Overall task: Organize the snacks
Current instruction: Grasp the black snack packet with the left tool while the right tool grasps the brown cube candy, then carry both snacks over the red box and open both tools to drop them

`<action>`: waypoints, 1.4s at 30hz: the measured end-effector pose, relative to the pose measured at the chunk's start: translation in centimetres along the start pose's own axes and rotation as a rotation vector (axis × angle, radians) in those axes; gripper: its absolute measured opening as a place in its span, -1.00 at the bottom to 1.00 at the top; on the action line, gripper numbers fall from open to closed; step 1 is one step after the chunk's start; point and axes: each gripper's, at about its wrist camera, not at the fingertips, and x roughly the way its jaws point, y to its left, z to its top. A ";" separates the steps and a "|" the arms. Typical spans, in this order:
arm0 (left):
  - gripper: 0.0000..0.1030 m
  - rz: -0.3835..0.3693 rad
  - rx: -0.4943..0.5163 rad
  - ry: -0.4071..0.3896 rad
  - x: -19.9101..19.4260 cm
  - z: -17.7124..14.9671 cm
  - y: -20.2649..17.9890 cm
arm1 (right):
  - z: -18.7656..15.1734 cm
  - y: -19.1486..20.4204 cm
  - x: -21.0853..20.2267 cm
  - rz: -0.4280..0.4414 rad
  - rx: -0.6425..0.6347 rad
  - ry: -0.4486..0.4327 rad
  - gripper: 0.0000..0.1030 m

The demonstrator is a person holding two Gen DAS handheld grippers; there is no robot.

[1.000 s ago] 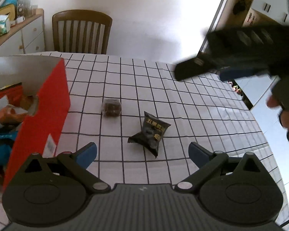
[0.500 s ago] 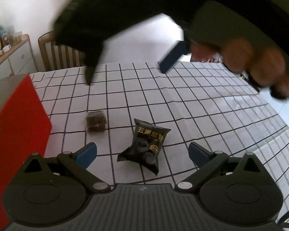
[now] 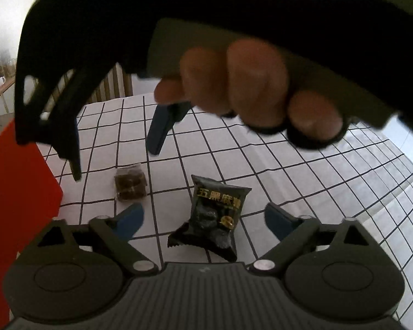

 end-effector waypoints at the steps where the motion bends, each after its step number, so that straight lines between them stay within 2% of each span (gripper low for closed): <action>1: 0.69 -0.006 -0.002 0.003 0.1 0.0 0.1 | 0.1 0.0 0.4 -0.002 0.003 0.009 0.32; 3: 0.40 -0.024 -0.002 0.013 0.3 0.0 0.1 | 0.1 -0.1 1.1 0.000 0.013 0.028 0.21; 9: -0.02 -0.037 0.016 0.017 0.4 -0.3 0.1 | -0.2 -0.5 2.6 -0.015 0.018 0.069 -0.07; 14: -0.15 -0.035 0.031 0.015 0.2 -0.2 0.0 | -0.6 -0.6 3.0 -0.019 0.023 0.087 -0.37; 16: -0.25 -0.035 0.029 0.017 0.1 0.0 0.0 | -0.6 -0.8 3.0 -0.021 0.027 0.084 -0.41; 20: -0.33 -0.037 0.031 0.014 -0.2 -0.1 -0.4 | -0.8 -1.1 2.8 -0.011 0.044 0.076 -0.46; 27: -0.35 -0.030 -0.027 0.045 -0.8 -0.2 0.3 | -1.4 -2.2 1.2 -0.048 0.072 0.045 -0.50; 42: -0.35 0.010 -0.177 0.098 -5.7 -1.0 2.2 | -4.8 -3.6 -4.9 -0.068 0.120 -0.032 -0.51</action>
